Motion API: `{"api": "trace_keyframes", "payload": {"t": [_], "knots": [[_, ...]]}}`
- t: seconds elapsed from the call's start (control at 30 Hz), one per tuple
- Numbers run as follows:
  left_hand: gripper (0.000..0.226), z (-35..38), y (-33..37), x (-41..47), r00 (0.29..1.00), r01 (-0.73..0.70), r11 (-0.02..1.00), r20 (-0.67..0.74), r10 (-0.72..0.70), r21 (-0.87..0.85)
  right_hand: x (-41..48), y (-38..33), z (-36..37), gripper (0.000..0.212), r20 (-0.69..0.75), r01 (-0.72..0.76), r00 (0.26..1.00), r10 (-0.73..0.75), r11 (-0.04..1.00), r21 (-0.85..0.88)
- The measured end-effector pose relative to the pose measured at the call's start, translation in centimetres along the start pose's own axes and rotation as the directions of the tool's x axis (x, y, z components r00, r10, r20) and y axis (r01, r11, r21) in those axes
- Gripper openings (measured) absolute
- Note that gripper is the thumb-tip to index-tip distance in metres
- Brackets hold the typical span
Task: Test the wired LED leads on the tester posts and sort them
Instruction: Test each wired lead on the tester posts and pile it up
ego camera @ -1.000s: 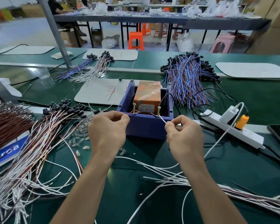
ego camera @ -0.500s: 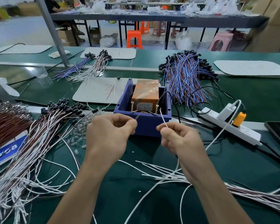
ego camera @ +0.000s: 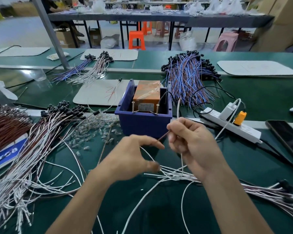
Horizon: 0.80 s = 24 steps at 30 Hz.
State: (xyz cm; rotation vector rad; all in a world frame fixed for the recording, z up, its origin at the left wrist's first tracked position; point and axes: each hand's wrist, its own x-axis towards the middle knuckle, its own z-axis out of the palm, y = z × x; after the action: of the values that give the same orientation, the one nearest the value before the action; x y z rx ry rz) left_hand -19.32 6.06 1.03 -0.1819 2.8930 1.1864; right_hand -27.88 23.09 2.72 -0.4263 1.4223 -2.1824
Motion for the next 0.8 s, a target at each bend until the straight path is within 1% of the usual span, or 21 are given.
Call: {"api": "trace_keyframes", "payload": {"t": [0.03, 0.07, 0.13, 0.17, 0.23, 0.27, 0.33, 0.4, 0.47, 0.53, 0.6, 0.67, 0.7, 0.73, 0.77, 0.8], "knots": [[0.062, 0.5, -0.1, -0.1, 0.999, 0.004, 0.998, 0.051, -0.007, 0.056, -0.1, -0.4, -0.3, 0.012, 0.009, 0.004, 1.0, -0.004, 1.0, 0.026], [0.068, 1.1, -0.2, 0.0, 0.998, 0.003, 0.996, 0.068, -0.009, 0.086, -0.2, -0.7, -0.6, 0.013, 0.006, 0.005, 1.0, -0.005, 0.999, 0.042], [0.069, 2.1, -0.1, 0.2, 0.999, -0.029, 0.984, 0.029, 0.024, 0.175, -0.3, -1.0, -1.0, 0.015, -0.019, 0.001, 1.0, 0.001, 0.998, 0.067], [0.064, 2.6, 0.1, 0.3, 0.999, -0.05, 0.965, -0.002, 0.052, 0.257, -0.3, -1.1, -1.2, 0.014, -0.036, -0.005, 0.999, 0.007, 0.997, 0.079], [0.045, 3.0, 0.4, 0.3, 0.994, -0.062, 0.91, -0.055, 0.092, 0.409, -0.5, -1.1, -1.7, 0.014, -0.088, -0.008, 0.996, 0.016, 0.995, 0.097], [0.036, 3.1, 0.3, 0.3, 0.993, -0.053, 0.892, -0.07, 0.094, 0.449, -0.5, -1.2, -2.0, 0.013, -0.125, -0.003, 0.992, 0.016, 0.995, 0.102], [0.023, 3.2, 0.0, 0.1, 0.996, -0.023, 0.893, -0.066, 0.059, 0.449, -0.7, -1.3, -3.1, 0.01, -0.216, 0.01, 0.976, 0.011, 0.995, 0.096], [0.021, 2.9, -0.3, -0.2, 0.999, 0.014, 0.932, -0.054, 0.006, 0.362, -0.8, -1.5, -4.7, 0.014, -0.331, 0.022, 0.944, -0.001, 0.998, 0.06], [0.022, 2.2, -0.5, -0.4, 0.999, 0.045, 0.982, -0.039, -0.038, 0.186, -1.2, -1.5, -6.5, 0.017, -0.437, 0.027, 0.9, -0.009, 0.999, 0.034], [0.025, 1.5, -0.3, -0.4, 0.998, 0.061, 0.998, 0.013, -0.061, -0.013, -1.9, -1.2, -8.2, 0.018, -0.503, 0.03, 0.864, 0.005, 0.998, 0.062], [0.028, 0.9, 0.3, -0.5, 0.996, 0.056, 0.973, 0.074, -0.04, -0.226, -2.7, -0.9, -9.5, 0.021, -0.537, 0.03, 0.843, 0.021, 0.996, 0.087], [0.032, 0.7, 1.2, -0.5, 0.996, 0.025, 0.907, 0.09, 0.015, -0.421, -3.1, -0.4, -10.5, 0.022, -0.597, 0.015, 0.802, -0.001, 1.0, 0.019], [0.03, 0.7, 1.6, -0.5, 0.997, 0.005, 0.872, 0.069, 0.033, -0.489, -3.4, -0.3, -10.9, 0.021, -0.637, -0.014, 0.769, -0.048, 0.996, -0.092], [0.025, 0.7, 2.1, -0.5, 0.999, -0.019, 0.837, 0.032, 0.043, -0.547, -3.7, -0.2, -11.2, 0.018, -0.678, -0.079, 0.723, -0.132, 0.959, -0.271], [0.019, 0.8, 2.6, -0.5, 0.999, -0.045, 0.798, -0.018, 0.043, -0.601, -4.1, -0.1, -11.2, 0.017, -0.696, -0.168, 0.676, -0.244, 0.868, -0.468], [0.016, 0.9, 3.1, -0.4, 0.997, -0.071, 0.754, -0.078, 0.026, -0.653, -4.7, -0.1, -10.9, 0.023, -0.679, -0.256, 0.643, -0.353, 0.737, -0.625]]}}
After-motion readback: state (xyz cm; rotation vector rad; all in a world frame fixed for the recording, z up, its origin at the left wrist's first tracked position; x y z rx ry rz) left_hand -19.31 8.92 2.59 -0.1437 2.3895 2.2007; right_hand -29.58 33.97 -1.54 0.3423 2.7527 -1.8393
